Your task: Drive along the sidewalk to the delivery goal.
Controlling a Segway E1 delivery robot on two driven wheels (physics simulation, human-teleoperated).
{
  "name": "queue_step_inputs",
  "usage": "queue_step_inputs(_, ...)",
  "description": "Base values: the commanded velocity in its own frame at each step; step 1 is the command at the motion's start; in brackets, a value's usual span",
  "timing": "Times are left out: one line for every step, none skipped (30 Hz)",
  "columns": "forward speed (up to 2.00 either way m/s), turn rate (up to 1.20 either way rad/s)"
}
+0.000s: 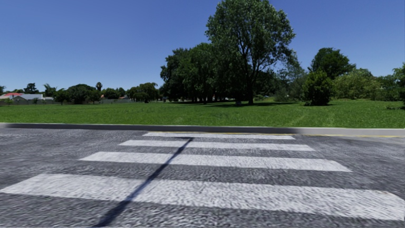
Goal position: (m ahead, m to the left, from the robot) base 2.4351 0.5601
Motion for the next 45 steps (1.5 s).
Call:
queue_step_inputs(1.64,0.09)
queue_step_inputs(1.64,0.16)
queue_step_inputs(1.64,0.21)
queue_step_inputs(1.64,0.23)
queue_step_inputs(1.64,0.23)
queue_step_inputs(1.64,0.23)
queue_step_inputs(1.64,0.23)
queue_step_inputs(1.64,0.23)
queue_step_inputs(1.64,0.23)
queue_step_inputs(1.64,0.23)
queue_step_inputs(1.64,0.23)
queue_step_inputs(1.64,0.24)
queue_step_inputs(1.64,0.26)
queue_step_inputs(1.64,0.29)
queue_step_inputs(1.64,0.33)
queue_step_inputs(1.64,0.35)
queue_step_inputs(1.64,0.36)
queue_step_inputs(1.64,0.36)
queue_step_inputs(1.64,0.36)
queue_step_inputs(1.64,0.36)
queue_step_inputs(1.64,0.36)
queue_step_inputs(1.64,0.36)
queue_step_inputs(1.64,0.36)
queue_step_inputs(1.64,0.36)
queue_step_inputs(1.63,0.36)
queue_step_inputs(1.62,0.36)
queue_step_inputs(1.58,0.36)
queue_step_inputs(1.41,0.00)
queue_step_inputs(0.99,0.00)
queue_step_inputs(0.53,0.00)
queue_step_inputs(0.08,0.00)
queue_step_inputs(0.00,0.00)
queue_step_inputs(0.00,0.00)
queue_step_inputs(0.00,0.00)
queue_step_inputs(0.00,0.00)
queue_step_inputs(0.00,0.00)
queue_step_inputs(0.00,0.00)
queue_step_inputs(0.00,0.00)
queue_step_inputs(0.00,0.00)
queue_step_inputs(0.00,0.00)
queue_step_inputs(0.00,0.00)
queue_step_inputs(0.00,0.00)
queue_step_inputs(0.00,0.00)
queue_step_inputs(0.00,0.00)
queue_step_inputs(0.00,0.00)
